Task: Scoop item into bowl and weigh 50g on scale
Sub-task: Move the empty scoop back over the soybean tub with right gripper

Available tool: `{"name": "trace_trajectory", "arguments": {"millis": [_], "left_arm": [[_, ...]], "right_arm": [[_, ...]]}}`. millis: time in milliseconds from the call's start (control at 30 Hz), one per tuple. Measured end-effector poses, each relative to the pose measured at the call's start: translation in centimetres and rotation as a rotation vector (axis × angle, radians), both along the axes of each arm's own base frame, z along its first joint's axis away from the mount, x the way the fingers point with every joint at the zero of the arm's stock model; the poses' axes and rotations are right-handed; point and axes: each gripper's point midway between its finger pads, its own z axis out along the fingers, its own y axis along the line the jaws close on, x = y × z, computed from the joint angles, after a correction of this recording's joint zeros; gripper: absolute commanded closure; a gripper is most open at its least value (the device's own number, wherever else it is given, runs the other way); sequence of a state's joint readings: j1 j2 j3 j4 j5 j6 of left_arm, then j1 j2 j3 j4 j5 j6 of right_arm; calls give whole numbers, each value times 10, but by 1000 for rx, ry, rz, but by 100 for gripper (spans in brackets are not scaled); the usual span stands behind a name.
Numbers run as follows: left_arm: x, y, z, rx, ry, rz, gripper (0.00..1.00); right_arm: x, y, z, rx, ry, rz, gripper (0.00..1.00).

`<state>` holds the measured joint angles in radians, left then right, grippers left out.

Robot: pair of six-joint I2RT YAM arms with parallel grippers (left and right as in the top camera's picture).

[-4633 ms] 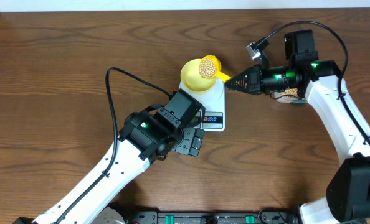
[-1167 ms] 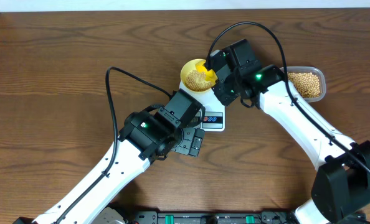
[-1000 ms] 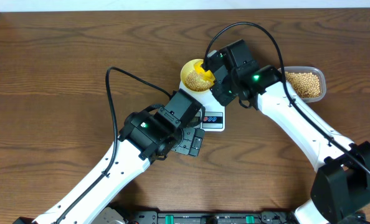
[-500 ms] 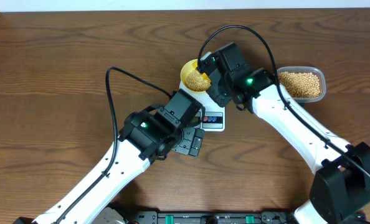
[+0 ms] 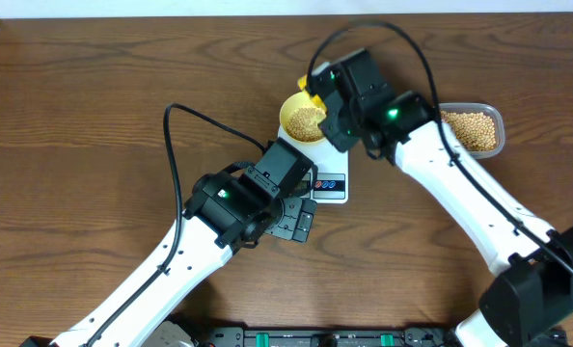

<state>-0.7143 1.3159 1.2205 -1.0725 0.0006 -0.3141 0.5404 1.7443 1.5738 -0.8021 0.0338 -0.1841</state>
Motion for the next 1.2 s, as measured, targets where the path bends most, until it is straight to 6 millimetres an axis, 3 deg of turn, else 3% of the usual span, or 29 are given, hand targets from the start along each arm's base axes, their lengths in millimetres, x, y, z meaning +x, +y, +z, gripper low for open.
{"name": "trace_trajectory", "arguments": {"millis": [167,333,600,767,1000,1200], "left_arm": [[0,0,0,0,0,0,3],[0,0,0,0,0,0,3],[0,0,0,0,0,0,3],[0,0,0,0,0,0,3],[0,0,0,0,0,0,3],[0,0,0,0,0,0,3]], "right_arm": [[2,-15,35,3,3,-72,99],[-2,-64,54,-65,46,-244,99],[-39,-176,41,-151,282,-685,99],[-56,-221,37,-146,365,-899,99],[-60,-247,31,-78,425,-1041,99],[-51,-246,-1,-77,535,-1060,99]]}}
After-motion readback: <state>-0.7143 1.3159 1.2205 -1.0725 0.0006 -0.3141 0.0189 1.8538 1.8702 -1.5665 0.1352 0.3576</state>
